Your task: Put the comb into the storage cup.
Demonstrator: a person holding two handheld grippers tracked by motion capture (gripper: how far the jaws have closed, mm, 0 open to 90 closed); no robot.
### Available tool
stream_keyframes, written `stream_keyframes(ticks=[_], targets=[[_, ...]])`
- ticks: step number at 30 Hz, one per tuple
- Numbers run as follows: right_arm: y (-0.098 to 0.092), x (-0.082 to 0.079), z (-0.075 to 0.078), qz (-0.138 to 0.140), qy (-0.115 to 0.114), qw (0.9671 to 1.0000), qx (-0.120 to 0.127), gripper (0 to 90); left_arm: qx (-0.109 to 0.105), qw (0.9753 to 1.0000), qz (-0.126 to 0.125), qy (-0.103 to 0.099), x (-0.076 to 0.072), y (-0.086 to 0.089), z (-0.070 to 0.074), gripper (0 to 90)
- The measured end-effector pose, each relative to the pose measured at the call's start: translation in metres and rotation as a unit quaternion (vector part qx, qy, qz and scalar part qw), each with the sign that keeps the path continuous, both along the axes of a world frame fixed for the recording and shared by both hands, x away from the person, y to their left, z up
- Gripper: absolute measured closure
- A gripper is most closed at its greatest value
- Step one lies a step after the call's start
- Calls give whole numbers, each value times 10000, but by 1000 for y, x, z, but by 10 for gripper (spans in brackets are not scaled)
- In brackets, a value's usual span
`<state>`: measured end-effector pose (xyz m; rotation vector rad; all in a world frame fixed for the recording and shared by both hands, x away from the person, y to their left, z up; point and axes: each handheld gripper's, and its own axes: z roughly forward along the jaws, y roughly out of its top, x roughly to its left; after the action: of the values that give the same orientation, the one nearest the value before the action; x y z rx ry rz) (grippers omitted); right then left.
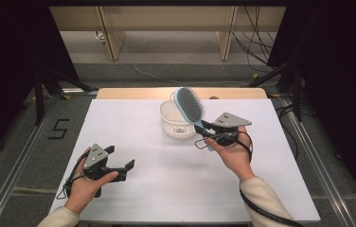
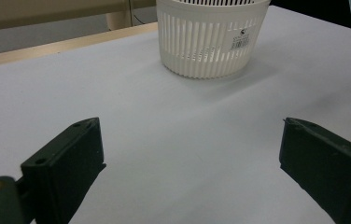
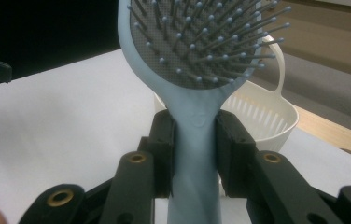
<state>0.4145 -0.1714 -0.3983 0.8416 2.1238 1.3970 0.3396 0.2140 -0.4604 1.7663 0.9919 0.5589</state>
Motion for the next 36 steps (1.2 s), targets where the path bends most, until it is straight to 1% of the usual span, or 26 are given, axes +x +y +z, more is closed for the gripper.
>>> stream_keyframes(ticks=[21,30,36], targets=[[-5,1,3,-141,-46,9999,86,704,-2,10000,1,8,0,0,0,60],[-9,3,5,-206,-86,9996,152,704,-23,10000,-39,18,0,-1,-1,61],[-11,4,4,-258,-64,9995,197,704,-20,10000,-55,26,1,-1,-2,62]])
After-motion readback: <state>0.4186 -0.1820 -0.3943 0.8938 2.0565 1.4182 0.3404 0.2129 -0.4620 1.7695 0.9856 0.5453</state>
